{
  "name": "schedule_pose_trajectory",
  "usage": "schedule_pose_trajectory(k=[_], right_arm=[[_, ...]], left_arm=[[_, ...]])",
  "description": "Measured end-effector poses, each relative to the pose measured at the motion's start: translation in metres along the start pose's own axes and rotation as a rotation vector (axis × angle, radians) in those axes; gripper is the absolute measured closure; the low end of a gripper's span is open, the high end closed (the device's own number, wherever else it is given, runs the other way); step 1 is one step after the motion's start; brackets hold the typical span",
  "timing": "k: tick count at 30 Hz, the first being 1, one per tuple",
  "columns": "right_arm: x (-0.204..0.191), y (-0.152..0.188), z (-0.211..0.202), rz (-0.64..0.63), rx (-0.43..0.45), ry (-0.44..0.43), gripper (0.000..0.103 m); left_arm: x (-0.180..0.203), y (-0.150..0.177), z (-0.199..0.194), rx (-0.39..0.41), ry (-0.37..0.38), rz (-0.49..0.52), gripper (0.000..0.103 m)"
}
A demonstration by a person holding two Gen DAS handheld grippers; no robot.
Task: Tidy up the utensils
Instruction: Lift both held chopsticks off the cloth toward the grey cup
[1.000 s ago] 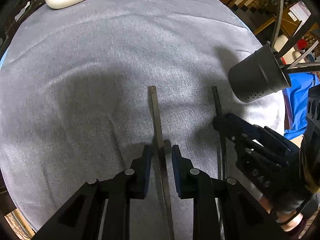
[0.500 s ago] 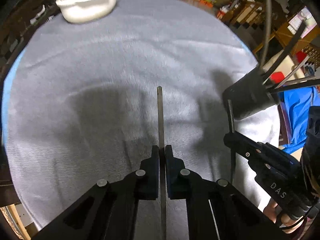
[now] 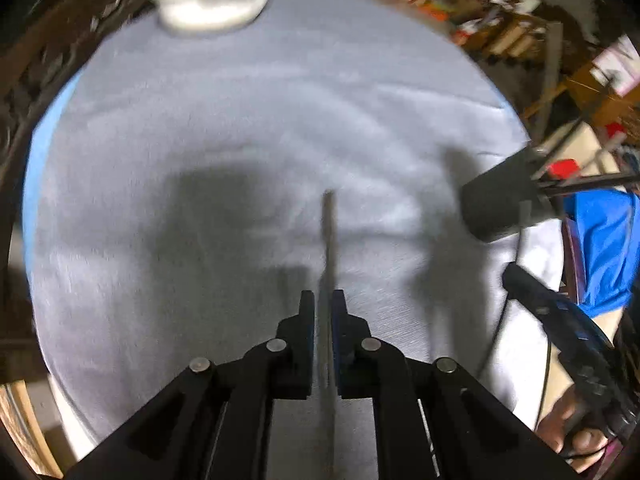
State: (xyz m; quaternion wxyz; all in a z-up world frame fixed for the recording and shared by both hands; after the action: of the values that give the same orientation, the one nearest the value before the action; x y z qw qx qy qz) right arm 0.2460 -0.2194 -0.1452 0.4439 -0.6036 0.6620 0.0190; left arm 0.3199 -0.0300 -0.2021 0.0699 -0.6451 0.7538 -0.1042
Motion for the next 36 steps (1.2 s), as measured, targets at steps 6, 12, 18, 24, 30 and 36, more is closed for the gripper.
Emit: schedule_pose_trajectory(k=[6, 12, 18, 24, 30, 36], right_arm=[[-0.001, -0.002, 0.004, 0.005, -0.009, -0.019, 0.095], [-0.001, -0.002, 0.005, 0.009, -0.016, -0.037, 0.095], [-0.004, -0.002, 0.005, 0.004, -0.017, -0.044, 0.095], [-0.018, -0.001, 0.0, -0.05, -0.016, -0.042, 0.095], [-0.036, -0.002, -0.006, -0.088, 0.001, -0.059, 0.095], [-0.049, -0.005, -0.016, -0.113, 0.03, -0.07, 0.095]], left_arm=[[0.015, -0.005, 0.028, -0.05, -0.05, 0.023, 0.068], [0.026, -0.014, 0.038, -0.048, -0.095, 0.042, 0.068], [0.029, -0.011, 0.035, -0.022, -0.092, 0.061, 0.096], [0.026, -0.006, 0.004, 0.068, -0.104, 0.046, 0.097], [0.022, -0.005, -0.059, 0.237, -0.124, 0.041, 0.097], [0.025, -0.002, -0.105, 0.361, -0.121, 0.031, 0.097]])
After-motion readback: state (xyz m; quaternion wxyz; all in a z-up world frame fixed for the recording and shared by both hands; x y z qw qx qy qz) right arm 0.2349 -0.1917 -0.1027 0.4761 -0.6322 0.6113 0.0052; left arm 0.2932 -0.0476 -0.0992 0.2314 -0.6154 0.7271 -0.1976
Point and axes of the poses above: each gripper's, at about its wrist camera, not at the fingertips, and z roughly the way its jaws point, x to its right, y to its underside, the point moved 7 cm from there along z, roughly the way its jaws point, and after that the axes turned 15 degrees about -y, right-handed, at the moved point
